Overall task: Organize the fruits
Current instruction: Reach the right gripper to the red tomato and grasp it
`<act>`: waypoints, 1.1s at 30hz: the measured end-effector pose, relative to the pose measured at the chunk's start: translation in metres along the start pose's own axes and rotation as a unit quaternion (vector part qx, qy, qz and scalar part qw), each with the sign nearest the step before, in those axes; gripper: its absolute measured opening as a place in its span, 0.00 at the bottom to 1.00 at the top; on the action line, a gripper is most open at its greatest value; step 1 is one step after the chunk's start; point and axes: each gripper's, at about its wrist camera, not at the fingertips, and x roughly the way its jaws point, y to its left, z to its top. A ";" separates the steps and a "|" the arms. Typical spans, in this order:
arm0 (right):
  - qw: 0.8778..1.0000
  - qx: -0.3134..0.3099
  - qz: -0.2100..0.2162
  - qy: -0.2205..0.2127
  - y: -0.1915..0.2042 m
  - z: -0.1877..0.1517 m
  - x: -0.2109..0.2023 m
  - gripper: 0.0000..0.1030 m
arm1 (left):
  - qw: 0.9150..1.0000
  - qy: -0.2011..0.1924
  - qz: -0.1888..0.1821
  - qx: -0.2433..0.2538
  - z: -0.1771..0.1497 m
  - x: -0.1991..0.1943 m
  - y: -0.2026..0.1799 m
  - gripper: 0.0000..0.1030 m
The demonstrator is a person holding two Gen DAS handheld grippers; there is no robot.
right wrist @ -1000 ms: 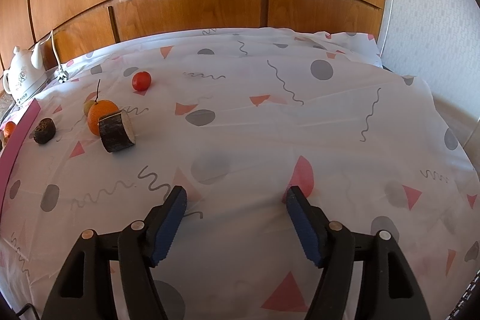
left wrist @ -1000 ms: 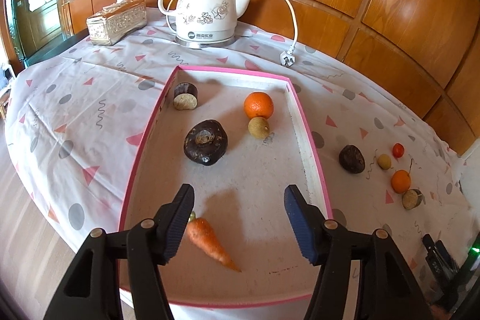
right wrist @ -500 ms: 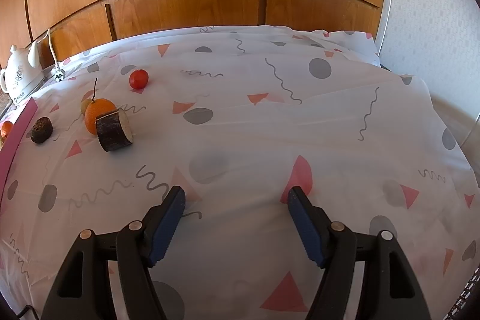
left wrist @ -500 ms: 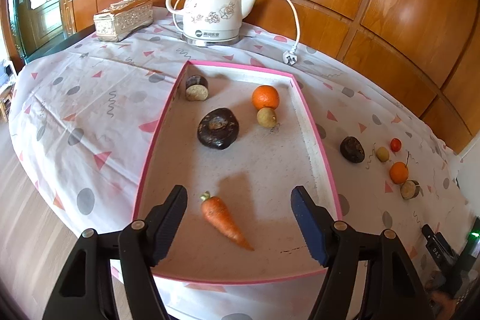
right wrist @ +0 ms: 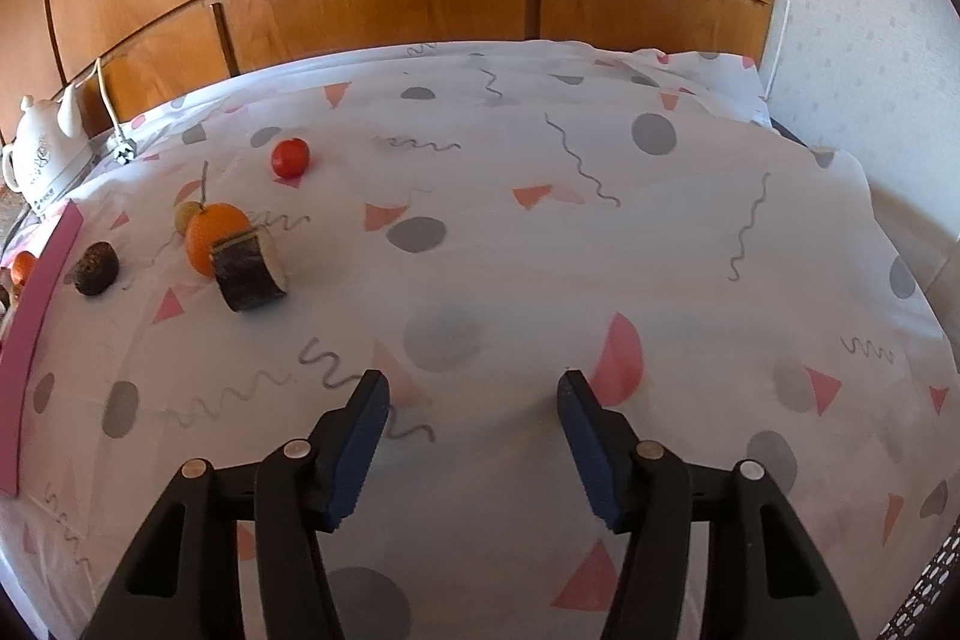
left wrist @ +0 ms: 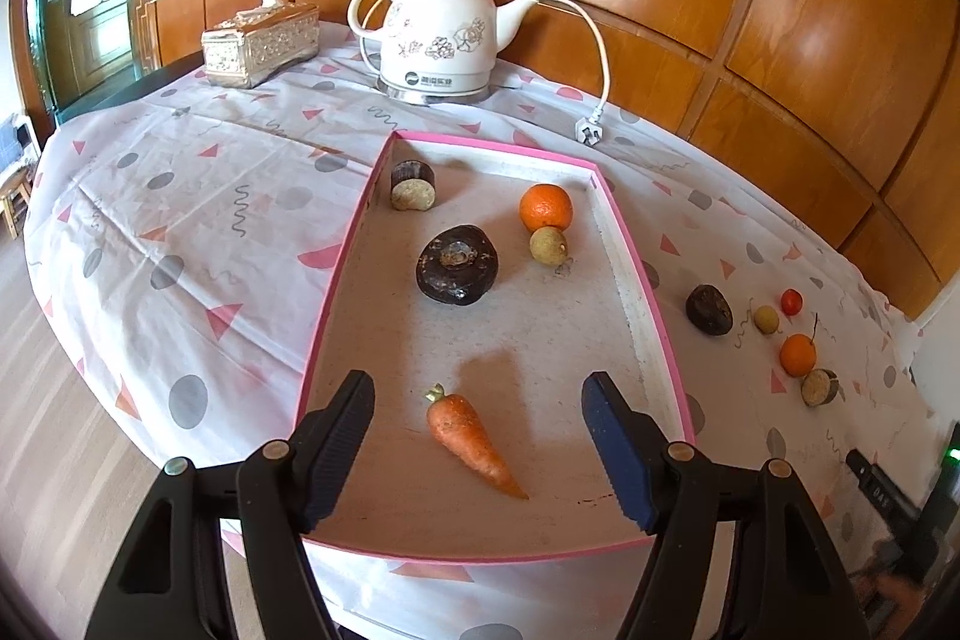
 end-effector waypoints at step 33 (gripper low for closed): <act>0.988 -0.018 0.124 0.092 0.103 0.147 0.102 0.40 | 0.999 -0.007 0.003 0.045 -0.006 0.003 -0.010 0.74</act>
